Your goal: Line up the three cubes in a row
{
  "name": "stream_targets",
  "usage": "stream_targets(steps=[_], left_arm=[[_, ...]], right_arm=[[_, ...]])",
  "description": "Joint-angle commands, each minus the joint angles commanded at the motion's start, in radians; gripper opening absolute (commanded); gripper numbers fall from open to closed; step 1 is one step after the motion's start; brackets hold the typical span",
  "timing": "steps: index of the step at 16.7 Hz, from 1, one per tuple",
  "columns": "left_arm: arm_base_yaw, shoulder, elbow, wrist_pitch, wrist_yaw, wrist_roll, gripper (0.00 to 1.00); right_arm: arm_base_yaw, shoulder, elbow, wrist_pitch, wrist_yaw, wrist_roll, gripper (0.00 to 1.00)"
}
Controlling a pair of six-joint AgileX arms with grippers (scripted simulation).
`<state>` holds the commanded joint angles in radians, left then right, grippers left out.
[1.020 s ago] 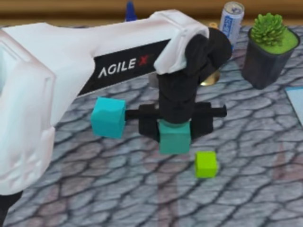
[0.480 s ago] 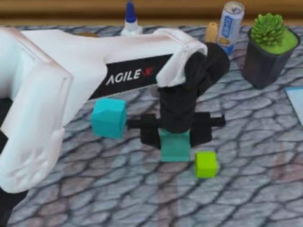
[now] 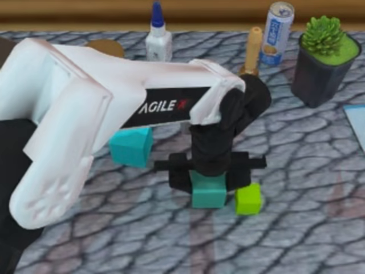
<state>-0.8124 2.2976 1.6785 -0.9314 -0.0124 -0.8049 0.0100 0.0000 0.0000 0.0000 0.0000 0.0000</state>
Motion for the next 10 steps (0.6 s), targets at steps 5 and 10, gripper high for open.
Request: stream_targets(steps=[5,10], left_arm=[[0.000,0.000,0.000,0.000,0.000,0.000,0.38],[0.000,0.000,0.000,0.000,0.000,0.000,0.75]], right_arm=[[0.000,0.000,0.000,0.000,0.000,0.000,1.00],[0.000,0.000,0.000,0.000,0.000,0.000,1.00]])
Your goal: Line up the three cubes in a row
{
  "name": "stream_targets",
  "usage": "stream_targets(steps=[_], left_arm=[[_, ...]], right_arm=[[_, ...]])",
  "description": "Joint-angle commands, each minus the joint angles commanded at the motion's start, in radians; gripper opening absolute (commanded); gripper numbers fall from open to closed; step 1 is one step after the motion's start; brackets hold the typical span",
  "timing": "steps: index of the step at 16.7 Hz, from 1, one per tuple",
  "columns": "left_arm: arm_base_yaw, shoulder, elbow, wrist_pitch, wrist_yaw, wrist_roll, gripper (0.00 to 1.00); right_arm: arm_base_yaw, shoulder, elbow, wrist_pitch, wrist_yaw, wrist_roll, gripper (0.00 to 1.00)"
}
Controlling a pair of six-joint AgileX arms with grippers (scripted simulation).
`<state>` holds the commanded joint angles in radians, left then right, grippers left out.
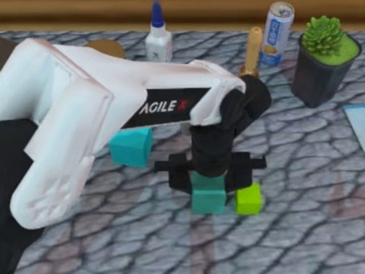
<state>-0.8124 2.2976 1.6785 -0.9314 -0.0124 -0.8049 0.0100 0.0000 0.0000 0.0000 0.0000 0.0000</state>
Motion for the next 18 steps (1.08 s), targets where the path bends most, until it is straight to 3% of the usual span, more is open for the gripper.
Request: stream_targets(steps=[3,4,13,18], left_arm=[[0.000,0.000,0.000,0.000,0.000,0.000,0.98],[0.000,0.000,0.000,0.000,0.000,0.000,1.00],[0.001,-0.002,0.003,-0.004,0.000,0.000,1.00],[0.010,-0.047,0.096,-0.151,0.000,-0.005,1.00]], right_arm=[[0.000,0.000,0.000,0.000,0.000,0.000,1.00],[0.000,0.000,0.000,0.000,0.000,0.000,1.00],[0.000,0.000,0.000,0.000,0.000,0.000,1.00],[0.000,0.000,0.000,0.000,0.000,0.000,1.00]])
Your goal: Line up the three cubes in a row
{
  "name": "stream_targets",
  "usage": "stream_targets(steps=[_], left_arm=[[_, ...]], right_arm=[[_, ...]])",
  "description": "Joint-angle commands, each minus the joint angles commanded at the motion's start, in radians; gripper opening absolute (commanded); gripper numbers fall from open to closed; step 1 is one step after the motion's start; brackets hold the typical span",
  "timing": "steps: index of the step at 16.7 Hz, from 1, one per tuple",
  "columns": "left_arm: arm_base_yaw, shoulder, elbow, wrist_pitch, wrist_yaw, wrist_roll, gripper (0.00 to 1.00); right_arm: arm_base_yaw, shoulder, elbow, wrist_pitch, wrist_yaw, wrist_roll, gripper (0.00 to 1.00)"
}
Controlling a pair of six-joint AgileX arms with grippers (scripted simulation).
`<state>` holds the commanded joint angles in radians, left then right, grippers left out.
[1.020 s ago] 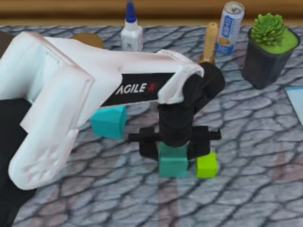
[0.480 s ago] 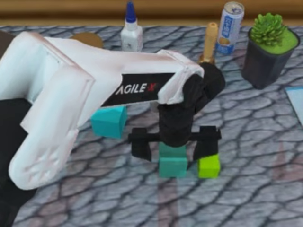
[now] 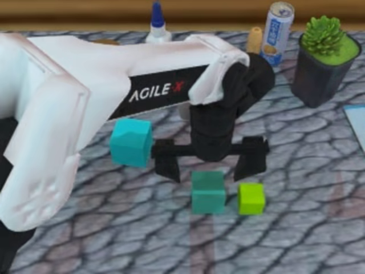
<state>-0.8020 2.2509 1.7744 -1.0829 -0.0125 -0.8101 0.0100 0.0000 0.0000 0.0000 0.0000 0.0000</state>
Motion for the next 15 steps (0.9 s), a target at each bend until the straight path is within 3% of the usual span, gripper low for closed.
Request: stream_targets(steps=[3,9,15], left_arm=[[0.006,-0.032,0.050,-0.075,-0.001,0.000,1.00],[0.010,-0.030,0.054,-0.078,0.000,0.015,1.00],[0.166,-0.007,0.088,-0.096,0.007,0.247,1.00]], right_arm=[[0.000,0.000,0.000,0.000,0.000,0.000,1.00],[0.000,0.000,0.000,0.000,0.000,0.000,1.00],[0.000,0.000,0.000,0.000,0.000,0.000,1.00]])
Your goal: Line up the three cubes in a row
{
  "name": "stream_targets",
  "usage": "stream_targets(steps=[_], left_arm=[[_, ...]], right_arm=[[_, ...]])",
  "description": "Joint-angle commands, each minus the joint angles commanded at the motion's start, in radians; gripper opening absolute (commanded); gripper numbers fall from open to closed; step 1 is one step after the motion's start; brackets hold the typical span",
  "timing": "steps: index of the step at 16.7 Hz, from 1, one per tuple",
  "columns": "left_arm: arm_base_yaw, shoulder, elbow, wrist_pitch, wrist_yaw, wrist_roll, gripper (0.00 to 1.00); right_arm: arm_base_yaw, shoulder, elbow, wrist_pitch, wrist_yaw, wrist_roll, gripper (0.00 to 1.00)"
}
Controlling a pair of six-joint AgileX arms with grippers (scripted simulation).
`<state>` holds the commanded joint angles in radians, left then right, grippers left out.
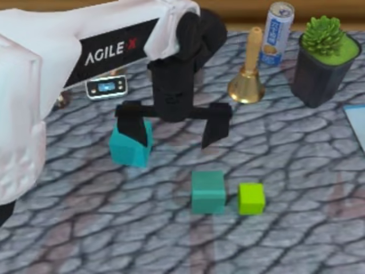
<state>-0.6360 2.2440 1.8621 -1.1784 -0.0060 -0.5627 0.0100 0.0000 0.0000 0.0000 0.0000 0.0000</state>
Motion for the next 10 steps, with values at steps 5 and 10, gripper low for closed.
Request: stream_targets(steps=[5,10], left_arm=[[0.167,0.025,0.033,-0.019,0.007,0.258,1.00],[0.229,0.033,0.047,-0.025,0.010,0.348,1.00]], right_arm=[[0.000,0.000,0.000,0.000,0.000,0.000,1.00],[0.000,0.000,0.000,0.000,0.000,0.000,1.00]])
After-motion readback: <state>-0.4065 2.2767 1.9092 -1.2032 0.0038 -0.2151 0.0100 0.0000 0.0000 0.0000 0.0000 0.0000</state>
